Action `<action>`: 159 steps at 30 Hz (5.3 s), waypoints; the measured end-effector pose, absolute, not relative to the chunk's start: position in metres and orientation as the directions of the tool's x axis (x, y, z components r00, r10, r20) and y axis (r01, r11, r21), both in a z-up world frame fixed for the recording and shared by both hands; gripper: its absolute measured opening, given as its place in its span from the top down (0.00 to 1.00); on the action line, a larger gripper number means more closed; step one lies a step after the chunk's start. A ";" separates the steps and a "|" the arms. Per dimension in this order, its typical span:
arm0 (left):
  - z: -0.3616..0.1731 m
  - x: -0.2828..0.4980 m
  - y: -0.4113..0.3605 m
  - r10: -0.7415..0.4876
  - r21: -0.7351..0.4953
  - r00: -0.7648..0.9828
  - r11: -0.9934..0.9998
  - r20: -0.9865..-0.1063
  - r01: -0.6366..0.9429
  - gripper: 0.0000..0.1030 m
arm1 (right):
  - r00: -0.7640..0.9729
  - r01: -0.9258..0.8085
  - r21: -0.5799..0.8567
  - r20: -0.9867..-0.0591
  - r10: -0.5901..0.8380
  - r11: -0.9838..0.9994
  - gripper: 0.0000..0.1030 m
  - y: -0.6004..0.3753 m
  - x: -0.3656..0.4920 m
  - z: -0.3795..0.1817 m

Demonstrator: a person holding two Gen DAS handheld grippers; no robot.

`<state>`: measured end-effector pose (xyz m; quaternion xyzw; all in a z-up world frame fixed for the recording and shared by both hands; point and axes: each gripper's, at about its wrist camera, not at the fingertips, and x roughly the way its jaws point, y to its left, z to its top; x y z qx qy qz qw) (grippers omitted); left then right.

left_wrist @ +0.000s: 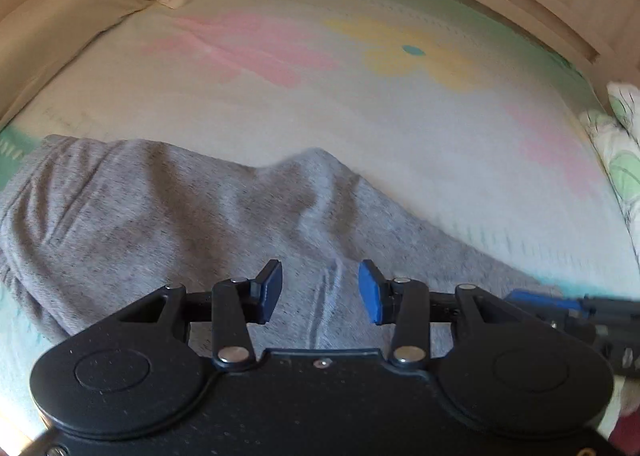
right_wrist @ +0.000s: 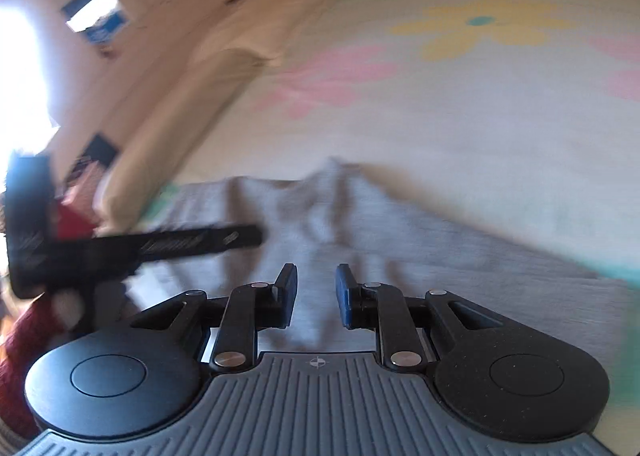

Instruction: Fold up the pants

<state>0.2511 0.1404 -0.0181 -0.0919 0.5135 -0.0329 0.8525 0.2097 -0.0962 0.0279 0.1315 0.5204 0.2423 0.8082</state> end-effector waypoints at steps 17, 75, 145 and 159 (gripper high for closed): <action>-0.040 0.197 0.156 -0.178 -0.184 0.367 0.983 -0.913 0.020 0.44 | 0.350 -0.232 0.266 -0.875 0.335 0.936 0.87 -0.111 0.191 0.009; 0.004 0.175 0.370 0.011 -0.269 0.514 0.843 -0.858 -0.467 0.28 | 0.203 -0.521 0.295 -0.869 0.451 0.801 0.96 0.029 0.148 -0.025; 0.055 0.168 0.055 -0.310 -0.095 0.635 0.932 -0.707 0.349 0.57 | 0.326 -0.065 0.404 -0.856 0.402 0.912 0.93 -0.151 0.151 -0.029; 0.027 0.216 0.118 -0.234 -0.198 0.539 0.972 -0.809 0.125 0.58 | 0.413 0.092 0.362 -0.862 0.295 0.928 0.85 -0.230 0.138 -0.012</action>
